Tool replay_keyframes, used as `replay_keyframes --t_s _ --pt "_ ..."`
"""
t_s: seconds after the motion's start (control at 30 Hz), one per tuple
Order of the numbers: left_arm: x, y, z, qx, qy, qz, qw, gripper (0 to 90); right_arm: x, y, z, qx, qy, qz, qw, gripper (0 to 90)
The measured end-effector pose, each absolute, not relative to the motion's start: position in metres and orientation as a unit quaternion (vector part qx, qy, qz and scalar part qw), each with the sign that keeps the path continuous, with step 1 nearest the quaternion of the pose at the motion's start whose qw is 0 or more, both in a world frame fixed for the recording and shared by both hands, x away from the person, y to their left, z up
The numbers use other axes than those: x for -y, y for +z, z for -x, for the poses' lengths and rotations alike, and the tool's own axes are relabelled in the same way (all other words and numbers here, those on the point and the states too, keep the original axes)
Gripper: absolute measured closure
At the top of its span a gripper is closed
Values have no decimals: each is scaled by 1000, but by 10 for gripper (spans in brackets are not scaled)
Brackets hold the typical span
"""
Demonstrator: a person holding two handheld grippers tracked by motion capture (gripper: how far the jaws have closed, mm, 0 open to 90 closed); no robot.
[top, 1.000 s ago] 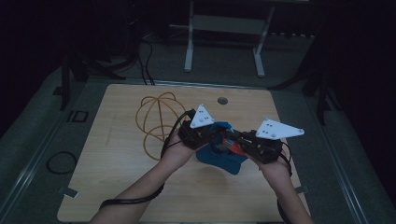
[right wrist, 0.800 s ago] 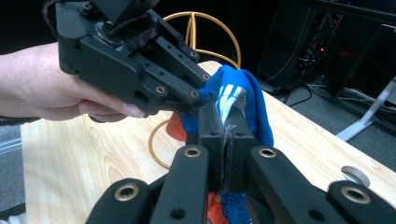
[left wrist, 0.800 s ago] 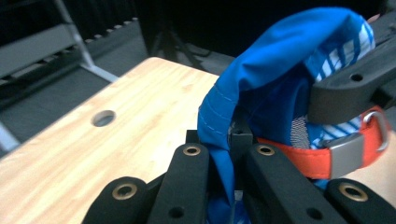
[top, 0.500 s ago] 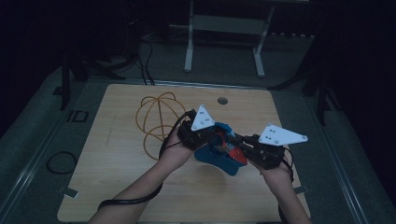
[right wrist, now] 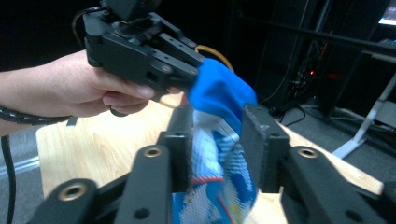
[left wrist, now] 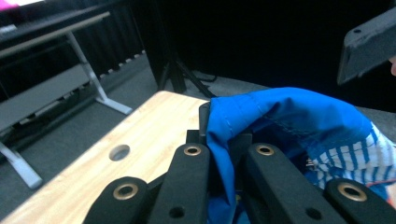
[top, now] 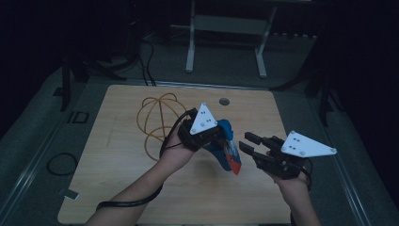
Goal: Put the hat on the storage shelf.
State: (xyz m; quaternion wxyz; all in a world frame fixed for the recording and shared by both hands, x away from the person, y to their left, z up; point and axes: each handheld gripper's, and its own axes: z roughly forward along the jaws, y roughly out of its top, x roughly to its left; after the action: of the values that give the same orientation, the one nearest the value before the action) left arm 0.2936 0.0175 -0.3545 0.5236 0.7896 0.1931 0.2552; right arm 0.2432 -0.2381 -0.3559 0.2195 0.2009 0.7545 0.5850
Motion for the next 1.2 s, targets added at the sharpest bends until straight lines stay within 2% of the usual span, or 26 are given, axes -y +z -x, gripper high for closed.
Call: replay_keyframes --t_s 0.23,0.4,0.57,0.7,0.83,1.0,1.07,1.1,1.13,1.17,1.2 --pt "-40 -342 -291 -190 229 -767 568 898 252 -357 -241 -752 578 -207 239 594" --pt "-51 -341 -288 -148 223 -758 595 897 253 -367 -244 -757 576 -213 221 595" --pt "-66 -342 -293 -110 169 -739 643 897 249 -373 -242 -760 581 -210 203 584" --pt "-78 -344 -298 -80 104 -708 694 897 240 -376 -237 -766 581 -197 194 562" --pt "-79 -345 -298 -74 94 -704 701 897 226 -379 -229 -770 587 -178 175 546" --pt "-73 -346 -294 -54 88 -714 692 896 209 -381 -225 -777 582 -161 178 540" --pt "-70 -347 -292 -51 89 -721 686 897 207 -381 -226 -777 583 -158 178 602" --pt "-69 -348 -291 -49 88 -722 684 897 206 -381 -226 -778 581 -158 179 722" --pt "-69 -348 -291 -49 88 -722 684 897 206 -381 -226 -778 581 -158 179 722" --pt "-68 -348 -291 -49 89 -726 680 897 206 -381 -226 -779 579 -156 183 781" --pt "-68 -348 -290 -51 93 -728 678 896 206 -380 -225 -778 576 -159 192 885"
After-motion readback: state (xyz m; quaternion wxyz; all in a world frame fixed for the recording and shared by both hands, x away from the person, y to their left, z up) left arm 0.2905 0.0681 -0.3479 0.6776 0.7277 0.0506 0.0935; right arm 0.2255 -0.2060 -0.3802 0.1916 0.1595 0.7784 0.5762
